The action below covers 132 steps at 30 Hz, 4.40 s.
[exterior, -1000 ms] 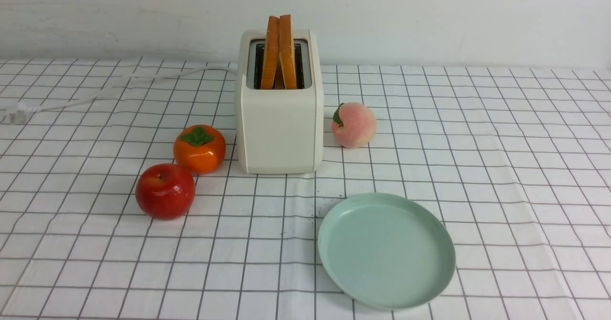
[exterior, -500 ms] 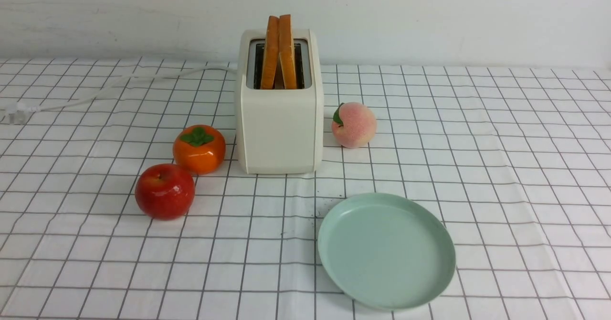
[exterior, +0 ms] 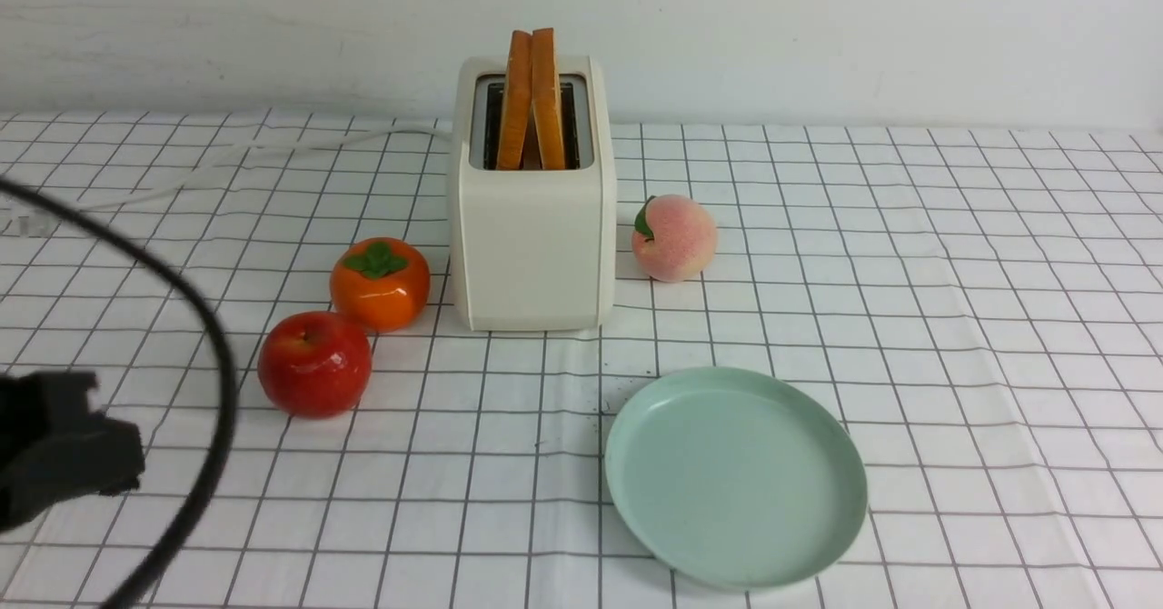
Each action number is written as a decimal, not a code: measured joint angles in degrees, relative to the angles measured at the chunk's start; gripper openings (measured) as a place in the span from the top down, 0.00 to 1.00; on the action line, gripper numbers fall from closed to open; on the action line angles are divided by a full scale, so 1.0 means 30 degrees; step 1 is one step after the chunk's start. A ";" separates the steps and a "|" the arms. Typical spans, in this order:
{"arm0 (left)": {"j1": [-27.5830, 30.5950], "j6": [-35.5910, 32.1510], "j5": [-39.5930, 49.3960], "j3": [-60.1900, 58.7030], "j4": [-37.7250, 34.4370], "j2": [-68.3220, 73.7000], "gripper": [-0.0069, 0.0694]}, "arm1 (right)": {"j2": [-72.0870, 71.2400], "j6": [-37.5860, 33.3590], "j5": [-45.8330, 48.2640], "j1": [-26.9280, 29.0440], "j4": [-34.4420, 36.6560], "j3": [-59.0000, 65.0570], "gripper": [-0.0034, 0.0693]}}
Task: Take toasted bread from bread machine on white checkered table place on plate.
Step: 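Reach for a toast slice standing in the toaster with the left gripper, then place the slice of bread on the plate with the left gripper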
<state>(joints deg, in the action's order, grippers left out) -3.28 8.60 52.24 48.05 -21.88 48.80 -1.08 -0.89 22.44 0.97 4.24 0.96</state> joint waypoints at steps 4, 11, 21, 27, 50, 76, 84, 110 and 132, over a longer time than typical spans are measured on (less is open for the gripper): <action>-0.0304 -0.0893 0.0017 0.1905 -0.0462 0.3201 0.93 | 0.0000 0.0000 0.0000 0.0000 0.0000 0.0000 0.62; -0.6068 -0.1446 -0.2663 0.6758 0.1931 0.8102 0.93 | 0.0000 0.0000 0.0000 0.0000 0.0000 0.0000 0.62; -0.7348 -0.1094 -0.4345 1.2526 0.5572 1.4519 0.63 | 0.0000 0.0000 0.0000 0.0000 0.0000 0.0000 0.62; -0.7348 -0.0677 -0.6238 1.4817 0.7921 1.7377 0.44 | 0.0000 0.0000 0.0000 0.0000 -0.0036 0.0000 0.62; -0.6910 0.1368 -0.9916 1.5631 1.2379 1.9876 0.52 | 0.0000 0.0000 0.0000 0.0000 -0.0034 0.0000 0.62; -0.6830 0.1468 -1.1911 1.5631 0.9791 2.0184 0.46 | 0.0000 0.0000 0.0000 0.0000 -0.0015 0.0000 0.62; -0.6830 0.1468 -1.3262 1.5631 0.9812 2.0897 0.43 | 0.0000 0.0000 0.0000 0.0000 -0.0015 0.0000 0.62; -0.6772 0.1466 -1.5150 1.5631 1.0584 2.1136 0.79 | 0.0000 0.0000 0.0000 0.0000 -0.0015 0.0000 0.62; -0.6789 0.2390 -1.1860 1.5631 0.8727 1.2057 0.79 | 0.0000 0.0000 0.0000 0.0000 -0.0015 0.0000 0.62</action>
<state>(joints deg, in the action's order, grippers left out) -23.65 15.77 16.66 94.94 4.30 84.97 -1.08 -0.89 22.44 0.97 4.20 0.96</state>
